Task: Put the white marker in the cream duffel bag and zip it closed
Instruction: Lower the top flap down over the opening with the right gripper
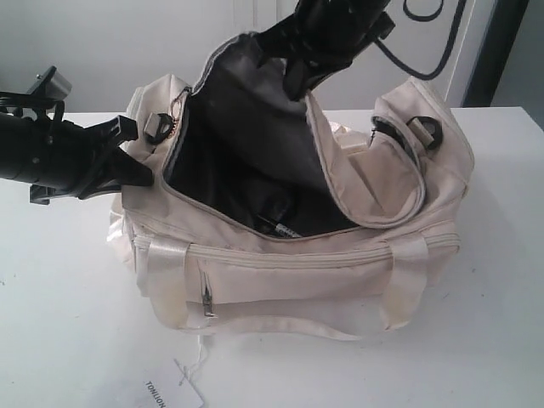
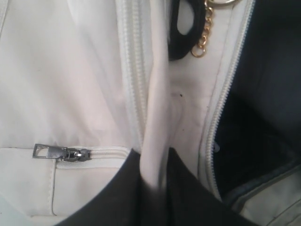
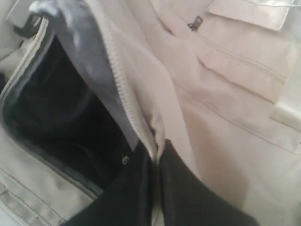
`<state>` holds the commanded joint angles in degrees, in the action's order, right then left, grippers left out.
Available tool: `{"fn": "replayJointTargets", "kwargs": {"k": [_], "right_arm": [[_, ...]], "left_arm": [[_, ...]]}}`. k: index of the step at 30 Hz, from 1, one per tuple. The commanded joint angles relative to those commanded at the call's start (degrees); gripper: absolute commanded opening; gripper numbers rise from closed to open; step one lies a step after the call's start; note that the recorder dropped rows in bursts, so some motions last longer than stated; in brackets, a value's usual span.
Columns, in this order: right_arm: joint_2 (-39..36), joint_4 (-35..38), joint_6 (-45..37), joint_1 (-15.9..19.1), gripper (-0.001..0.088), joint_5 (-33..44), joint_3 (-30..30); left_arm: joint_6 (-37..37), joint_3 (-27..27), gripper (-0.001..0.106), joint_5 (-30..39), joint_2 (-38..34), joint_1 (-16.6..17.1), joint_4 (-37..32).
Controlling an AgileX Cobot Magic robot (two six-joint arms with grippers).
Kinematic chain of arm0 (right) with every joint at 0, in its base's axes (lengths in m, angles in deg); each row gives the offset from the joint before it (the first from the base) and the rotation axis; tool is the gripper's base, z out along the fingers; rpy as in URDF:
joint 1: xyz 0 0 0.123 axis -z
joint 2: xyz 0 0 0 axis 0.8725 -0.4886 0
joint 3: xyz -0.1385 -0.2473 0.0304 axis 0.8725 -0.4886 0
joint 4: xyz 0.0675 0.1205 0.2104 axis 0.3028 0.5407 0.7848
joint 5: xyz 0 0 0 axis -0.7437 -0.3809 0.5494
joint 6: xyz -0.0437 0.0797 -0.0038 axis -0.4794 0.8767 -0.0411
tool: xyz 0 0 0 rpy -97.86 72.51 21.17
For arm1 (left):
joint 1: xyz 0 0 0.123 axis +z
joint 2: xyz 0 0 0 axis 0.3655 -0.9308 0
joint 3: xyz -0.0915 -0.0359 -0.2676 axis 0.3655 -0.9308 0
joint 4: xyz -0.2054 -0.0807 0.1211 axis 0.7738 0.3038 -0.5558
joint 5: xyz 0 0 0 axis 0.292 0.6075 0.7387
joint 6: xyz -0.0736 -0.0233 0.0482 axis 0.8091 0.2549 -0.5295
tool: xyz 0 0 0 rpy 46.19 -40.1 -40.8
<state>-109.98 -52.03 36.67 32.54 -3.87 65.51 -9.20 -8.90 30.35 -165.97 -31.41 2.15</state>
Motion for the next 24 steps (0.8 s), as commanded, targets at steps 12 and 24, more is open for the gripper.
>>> {"fn": "replayJointTargets", "kwargs": {"k": [12,24], "right_arm": [[-1.29,3.83,-5.42,-5.42,0.0,1.09,-5.15],[-1.52,11.6,-5.42,-5.42,0.0054,1.09,-16.41]], "left_arm": [[0.0,0.0,0.0,0.45,0.0,0.0,0.0],[-0.29,0.0,0.0,0.44,0.0,0.1,0.0]]}}
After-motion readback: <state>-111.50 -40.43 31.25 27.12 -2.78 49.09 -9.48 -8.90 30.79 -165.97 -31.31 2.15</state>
